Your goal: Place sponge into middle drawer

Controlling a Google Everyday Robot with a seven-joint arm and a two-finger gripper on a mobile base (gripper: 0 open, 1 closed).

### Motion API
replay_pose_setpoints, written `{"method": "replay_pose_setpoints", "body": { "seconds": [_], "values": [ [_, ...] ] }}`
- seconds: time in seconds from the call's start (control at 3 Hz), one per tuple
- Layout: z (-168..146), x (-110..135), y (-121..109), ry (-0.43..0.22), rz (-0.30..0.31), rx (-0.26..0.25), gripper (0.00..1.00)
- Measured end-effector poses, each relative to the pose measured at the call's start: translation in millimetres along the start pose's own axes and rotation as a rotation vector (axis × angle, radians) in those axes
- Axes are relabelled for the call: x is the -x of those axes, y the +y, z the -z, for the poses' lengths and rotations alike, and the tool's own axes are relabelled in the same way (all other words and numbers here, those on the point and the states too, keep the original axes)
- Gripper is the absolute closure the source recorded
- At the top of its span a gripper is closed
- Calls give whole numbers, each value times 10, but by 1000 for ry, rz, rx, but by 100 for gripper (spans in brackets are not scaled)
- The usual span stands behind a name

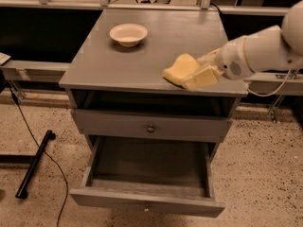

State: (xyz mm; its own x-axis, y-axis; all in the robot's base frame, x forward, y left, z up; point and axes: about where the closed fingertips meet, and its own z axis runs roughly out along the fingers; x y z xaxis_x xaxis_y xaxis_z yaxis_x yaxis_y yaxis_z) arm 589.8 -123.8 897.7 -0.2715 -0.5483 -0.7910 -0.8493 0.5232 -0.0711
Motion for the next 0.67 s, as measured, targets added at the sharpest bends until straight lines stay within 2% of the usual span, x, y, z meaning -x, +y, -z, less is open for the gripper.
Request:
{"method": "replay_pose_setpoints", "body": {
  "seconds": [0.33, 0.67],
  "values": [
    [281, -319, 339, -3, 111, -6, 100],
    [382, -430, 334, 3, 185, -22, 100]
  ]
}}
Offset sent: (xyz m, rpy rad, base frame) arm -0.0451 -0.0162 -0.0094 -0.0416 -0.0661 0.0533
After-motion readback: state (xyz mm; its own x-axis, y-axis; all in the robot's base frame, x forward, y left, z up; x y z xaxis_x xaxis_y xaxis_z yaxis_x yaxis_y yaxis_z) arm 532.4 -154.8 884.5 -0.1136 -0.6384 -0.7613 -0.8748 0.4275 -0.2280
